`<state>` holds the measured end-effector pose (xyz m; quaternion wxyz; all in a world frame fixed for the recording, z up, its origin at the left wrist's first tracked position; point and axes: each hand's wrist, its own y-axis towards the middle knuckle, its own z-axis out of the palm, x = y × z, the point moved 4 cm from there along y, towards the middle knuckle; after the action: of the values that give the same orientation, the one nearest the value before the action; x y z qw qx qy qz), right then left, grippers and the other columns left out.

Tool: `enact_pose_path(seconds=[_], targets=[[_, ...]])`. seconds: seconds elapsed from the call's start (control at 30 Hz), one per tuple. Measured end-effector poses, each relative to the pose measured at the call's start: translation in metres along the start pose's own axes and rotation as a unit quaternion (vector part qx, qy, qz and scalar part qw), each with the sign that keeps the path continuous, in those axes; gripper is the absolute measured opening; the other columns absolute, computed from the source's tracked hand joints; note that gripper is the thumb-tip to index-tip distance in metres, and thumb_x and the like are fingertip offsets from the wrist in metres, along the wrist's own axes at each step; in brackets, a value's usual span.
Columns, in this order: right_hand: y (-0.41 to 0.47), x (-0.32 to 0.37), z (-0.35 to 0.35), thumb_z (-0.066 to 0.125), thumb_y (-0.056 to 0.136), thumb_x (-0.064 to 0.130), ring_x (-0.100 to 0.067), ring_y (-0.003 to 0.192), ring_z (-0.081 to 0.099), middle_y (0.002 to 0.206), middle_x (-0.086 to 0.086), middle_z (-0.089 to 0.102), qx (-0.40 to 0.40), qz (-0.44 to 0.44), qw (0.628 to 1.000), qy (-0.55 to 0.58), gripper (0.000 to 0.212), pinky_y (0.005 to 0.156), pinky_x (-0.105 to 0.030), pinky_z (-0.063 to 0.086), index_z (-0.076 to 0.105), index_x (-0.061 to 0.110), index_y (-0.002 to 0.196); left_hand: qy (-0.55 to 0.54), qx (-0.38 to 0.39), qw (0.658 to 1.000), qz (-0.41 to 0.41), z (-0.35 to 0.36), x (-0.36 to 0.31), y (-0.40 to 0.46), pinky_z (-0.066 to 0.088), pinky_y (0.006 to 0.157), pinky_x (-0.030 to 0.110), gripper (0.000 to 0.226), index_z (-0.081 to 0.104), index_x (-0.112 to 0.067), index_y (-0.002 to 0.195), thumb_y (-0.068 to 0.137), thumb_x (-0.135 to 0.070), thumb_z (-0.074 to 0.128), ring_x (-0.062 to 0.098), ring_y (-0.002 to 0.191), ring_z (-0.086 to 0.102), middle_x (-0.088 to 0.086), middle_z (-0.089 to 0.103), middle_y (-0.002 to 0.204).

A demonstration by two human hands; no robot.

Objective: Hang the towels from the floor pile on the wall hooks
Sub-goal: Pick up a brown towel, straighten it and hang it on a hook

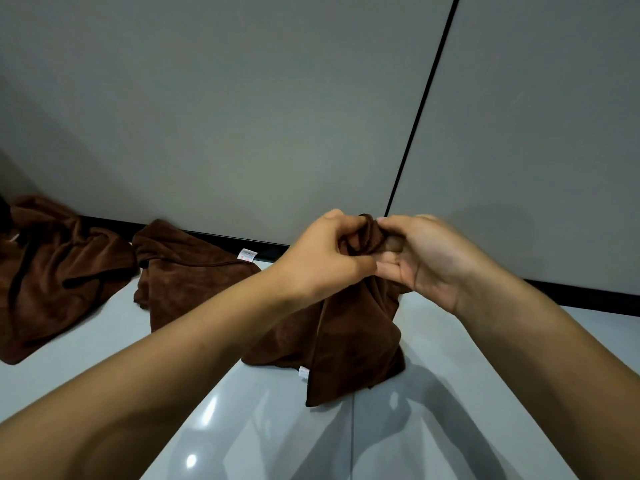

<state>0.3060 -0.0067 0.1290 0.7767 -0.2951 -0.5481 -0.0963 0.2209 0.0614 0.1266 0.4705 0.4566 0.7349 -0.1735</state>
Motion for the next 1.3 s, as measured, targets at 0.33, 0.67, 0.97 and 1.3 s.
enact_pose_path(seconds=[0.33,0.67,0.97,1.3], targets=[[-0.003,-0.003,0.007,0.04,0.1,0.028,-0.014,0.082,0.068,0.077,0.001,0.07,0.011,-0.038,0.973,-0.229,0.029,0.084,-0.031,0.052,0.062,0.019,0.084,0.143,-0.092,0.983,0.062,-0.013,0.008,-0.001,0.042,0.073,0.027,0.031,0.065,-0.006,0.106,0.081,-0.01,0.048,0.014,0.085,0.05,-0.005,0.045,0.088],[-0.011,0.002,0.021,0.062,0.088,0.019,-0.002,0.098,0.054,0.108,0.009,0.056,-0.054,-0.287,0.855,-0.429,0.026,0.084,-0.012,0.041,0.057,0.023,0.112,0.064,-0.194,0.979,0.005,-0.05,0.002,0.011,0.048,0.075,0.03,0.033,0.055,-0.017,0.069,0.079,0.009,0.036,0.026,0.088,0.059,0.0,0.056,0.076],[-0.019,0.003,0.041,0.066,0.086,0.018,0.0,0.1,0.054,0.104,0.012,0.058,-0.017,-0.34,0.857,-0.388,0.026,0.087,-0.009,0.044,0.052,0.029,0.105,0.093,-0.19,0.974,0.086,-0.069,-0.019,0.009,0.041,0.066,0.022,0.028,0.054,-0.02,0.065,0.06,-0.009,0.029,0.012,0.074,0.05,-0.012,0.051,0.07],[-0.016,-0.013,0.064,0.066,0.085,0.018,-0.001,0.073,0.061,0.077,0.012,0.063,0.055,-0.285,0.903,-0.316,0.017,0.07,-0.021,0.054,0.056,0.023,0.097,0.127,-0.276,0.937,0.17,-0.08,-0.04,0.004,0.035,0.059,0.014,0.035,0.064,-0.009,0.066,0.063,-0.001,0.03,0.007,0.071,0.046,-0.013,0.045,0.069]])
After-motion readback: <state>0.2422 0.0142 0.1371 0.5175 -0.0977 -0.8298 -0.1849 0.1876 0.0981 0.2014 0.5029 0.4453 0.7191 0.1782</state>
